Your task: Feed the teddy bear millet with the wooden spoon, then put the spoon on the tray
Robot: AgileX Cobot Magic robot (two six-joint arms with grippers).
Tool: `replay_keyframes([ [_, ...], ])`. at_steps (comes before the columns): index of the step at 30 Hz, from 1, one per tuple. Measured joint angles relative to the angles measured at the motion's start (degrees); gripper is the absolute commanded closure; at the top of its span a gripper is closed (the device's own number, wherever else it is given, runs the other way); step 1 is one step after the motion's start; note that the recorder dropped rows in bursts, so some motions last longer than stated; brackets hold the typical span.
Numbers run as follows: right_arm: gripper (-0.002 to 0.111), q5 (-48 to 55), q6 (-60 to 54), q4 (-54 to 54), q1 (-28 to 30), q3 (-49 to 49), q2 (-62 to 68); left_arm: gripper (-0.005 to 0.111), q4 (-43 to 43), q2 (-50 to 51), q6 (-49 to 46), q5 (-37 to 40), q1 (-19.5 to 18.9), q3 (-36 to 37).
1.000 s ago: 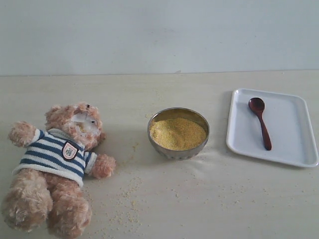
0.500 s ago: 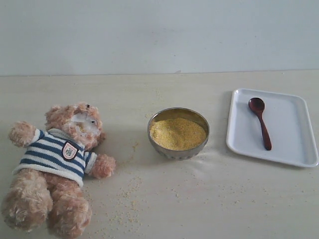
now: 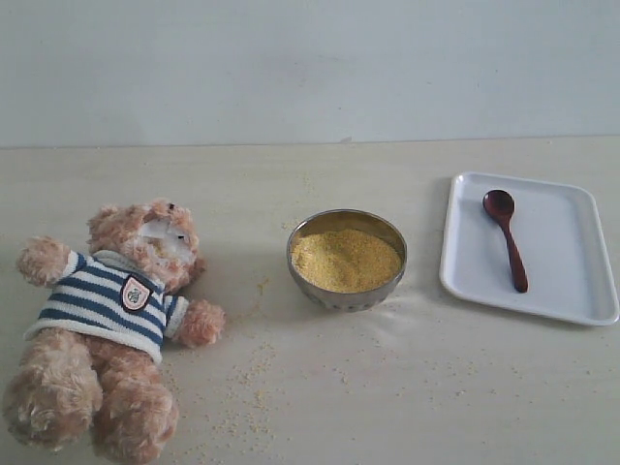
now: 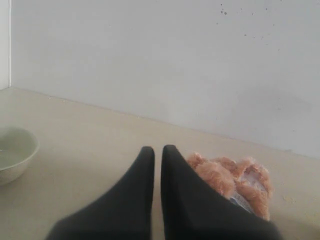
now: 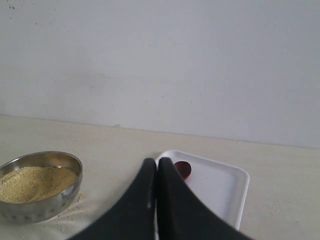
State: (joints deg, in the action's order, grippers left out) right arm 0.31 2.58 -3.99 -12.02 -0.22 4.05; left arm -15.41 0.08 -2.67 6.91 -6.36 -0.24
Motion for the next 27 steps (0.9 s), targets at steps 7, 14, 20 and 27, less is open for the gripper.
replay_keyframes([
  [7,0.108,0.0,0.0,0.0,0.0,0.0,0.0,0.102,0.95,0.0,0.11,0.0,0.0,0.0],
  [14,0.108,0.0,0.0,0.0,0.0,0.0,0.0,0.102,1.05,0.0,0.11,0.0,0.0,0.0],
  [20,0.108,0.0,0.0,0.0,0.0,0.0,0.0,0.102,1.05,0.0,0.11,0.0,0.0,0.0],
  [27,0.108,0.0,0.0,0.0,0.0,0.0,0.0,0.102,1.05,0.0,0.11,0.0,0.0,0.0],
])
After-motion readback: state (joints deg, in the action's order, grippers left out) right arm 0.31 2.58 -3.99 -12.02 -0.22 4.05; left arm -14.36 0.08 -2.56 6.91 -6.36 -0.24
